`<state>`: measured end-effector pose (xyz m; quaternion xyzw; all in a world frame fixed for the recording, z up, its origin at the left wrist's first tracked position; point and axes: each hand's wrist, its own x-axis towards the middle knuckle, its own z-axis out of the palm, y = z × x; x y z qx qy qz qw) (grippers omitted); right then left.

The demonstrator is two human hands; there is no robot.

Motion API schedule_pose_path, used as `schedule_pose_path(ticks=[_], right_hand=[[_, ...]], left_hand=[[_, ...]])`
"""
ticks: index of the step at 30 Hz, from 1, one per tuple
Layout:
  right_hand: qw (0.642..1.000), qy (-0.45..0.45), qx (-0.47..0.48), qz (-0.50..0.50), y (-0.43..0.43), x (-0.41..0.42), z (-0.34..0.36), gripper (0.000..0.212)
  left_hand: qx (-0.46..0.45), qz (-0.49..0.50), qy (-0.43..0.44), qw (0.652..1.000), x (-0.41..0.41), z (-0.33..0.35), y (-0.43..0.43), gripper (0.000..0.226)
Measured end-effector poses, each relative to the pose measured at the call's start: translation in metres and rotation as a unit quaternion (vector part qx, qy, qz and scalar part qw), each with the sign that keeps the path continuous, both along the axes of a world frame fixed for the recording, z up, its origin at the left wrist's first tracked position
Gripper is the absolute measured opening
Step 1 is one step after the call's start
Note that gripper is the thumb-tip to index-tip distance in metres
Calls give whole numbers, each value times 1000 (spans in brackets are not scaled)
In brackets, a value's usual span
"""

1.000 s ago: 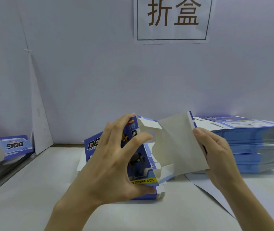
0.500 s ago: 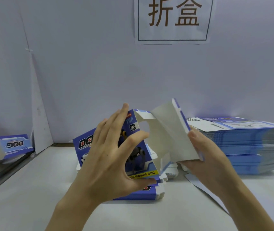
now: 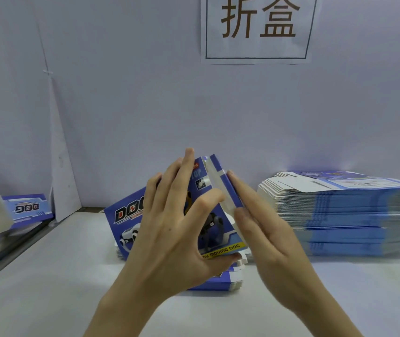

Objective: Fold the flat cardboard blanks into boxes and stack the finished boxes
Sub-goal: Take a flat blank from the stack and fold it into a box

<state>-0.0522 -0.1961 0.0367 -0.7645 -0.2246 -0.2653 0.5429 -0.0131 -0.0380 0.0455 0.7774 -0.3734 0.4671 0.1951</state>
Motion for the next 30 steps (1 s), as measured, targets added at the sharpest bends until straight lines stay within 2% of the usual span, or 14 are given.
schedule_pose_path(ticks=[2, 6, 9, 11, 13, 16, 18, 20, 23, 25, 27, 30], right_hand=[[999, -14, -11, -35, 4, 0, -2, 48], [999, -16, 7, -45, 8, 1, -4, 47], [1000, 12, 20, -5, 4, 0, -1, 42], [998, 31, 6, 50, -3, -3, 2, 46], [998, 8, -1, 64, -8, -6, 5, 52], [995, -93, 39, 11, -11, -7, 6, 45], [994, -100, 34, -22, -10, -7, 7, 39], [995, -86, 39, -20, -11, -7, 9, 39], [990, -99, 92, -26, -19, -4, 11, 32], [981, -76, 179, -14, -28, -1, 14, 27], [970, -16, 241, 16, -33, 1, 17, 21], [970, 53, 232, 53, -26, 3, 14, 20]], left_hand=[[-1, 3, -5, 1000, -1, 0, -1, 70], [4, 3, -7, 1000, -3, -2, -5, 69], [-2, -5, 0, 1000, -5, -3, -7, 71], [-8, 3, 4, 1000, -7, -3, -10, 82], [-41, -4, 19, 999, -11, -2, -11, 89], [-178, -37, 87, 979, -18, 5, -13, 93], [-259, -82, 157, 950, -25, 6, -17, 95], [-269, -110, 188, 938, -28, 4, -22, 97], [-218, -140, 223, 940, -23, 7, -13, 110], [-218, -196, 278, 915, -18, 12, 1, 108], [-240, -268, 325, 874, -12, 14, 11, 90], [-303, -374, 420, 769, -7, 10, 9, 46]])
